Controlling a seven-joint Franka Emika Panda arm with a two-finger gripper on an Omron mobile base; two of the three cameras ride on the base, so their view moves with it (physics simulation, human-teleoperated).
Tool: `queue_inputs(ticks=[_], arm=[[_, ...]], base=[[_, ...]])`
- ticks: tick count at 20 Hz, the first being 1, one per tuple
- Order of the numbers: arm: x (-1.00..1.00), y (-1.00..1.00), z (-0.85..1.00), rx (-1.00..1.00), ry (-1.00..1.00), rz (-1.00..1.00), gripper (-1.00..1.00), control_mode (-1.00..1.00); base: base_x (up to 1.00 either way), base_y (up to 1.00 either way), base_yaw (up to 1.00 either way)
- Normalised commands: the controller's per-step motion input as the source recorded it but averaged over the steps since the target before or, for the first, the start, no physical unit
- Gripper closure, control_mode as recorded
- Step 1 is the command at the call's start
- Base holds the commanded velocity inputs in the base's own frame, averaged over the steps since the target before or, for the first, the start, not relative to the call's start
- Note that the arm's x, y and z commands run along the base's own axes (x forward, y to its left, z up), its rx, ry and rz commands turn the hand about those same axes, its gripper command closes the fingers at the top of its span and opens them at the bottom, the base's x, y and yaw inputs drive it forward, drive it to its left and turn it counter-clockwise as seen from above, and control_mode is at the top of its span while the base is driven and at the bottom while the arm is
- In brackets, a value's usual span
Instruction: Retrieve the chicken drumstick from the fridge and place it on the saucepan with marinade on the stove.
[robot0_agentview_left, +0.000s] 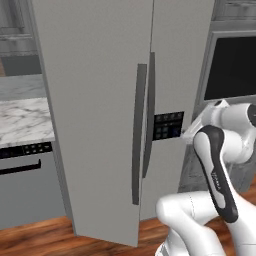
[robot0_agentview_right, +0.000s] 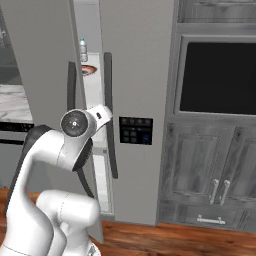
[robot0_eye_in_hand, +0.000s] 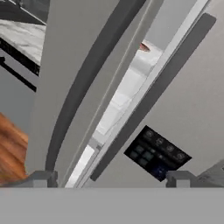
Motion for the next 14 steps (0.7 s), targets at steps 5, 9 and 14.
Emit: queue_inputs(ticks=[5,9,14], arm=[[0.00,-0.10,-0.24,-0.30,-0.40,0.25,-1.00,-1.00],[0.01,-0.04,-0.26,-0.18,-0.50,0.33,-1.00,-1.00],[0.16,0.00,-0.08,-0.05,-0.34,0.34,-1.00,-1.00]], base=[[0.00,0.00,0.00],[0.00,0.00,0.00],[0.00,0.00,0.00]])
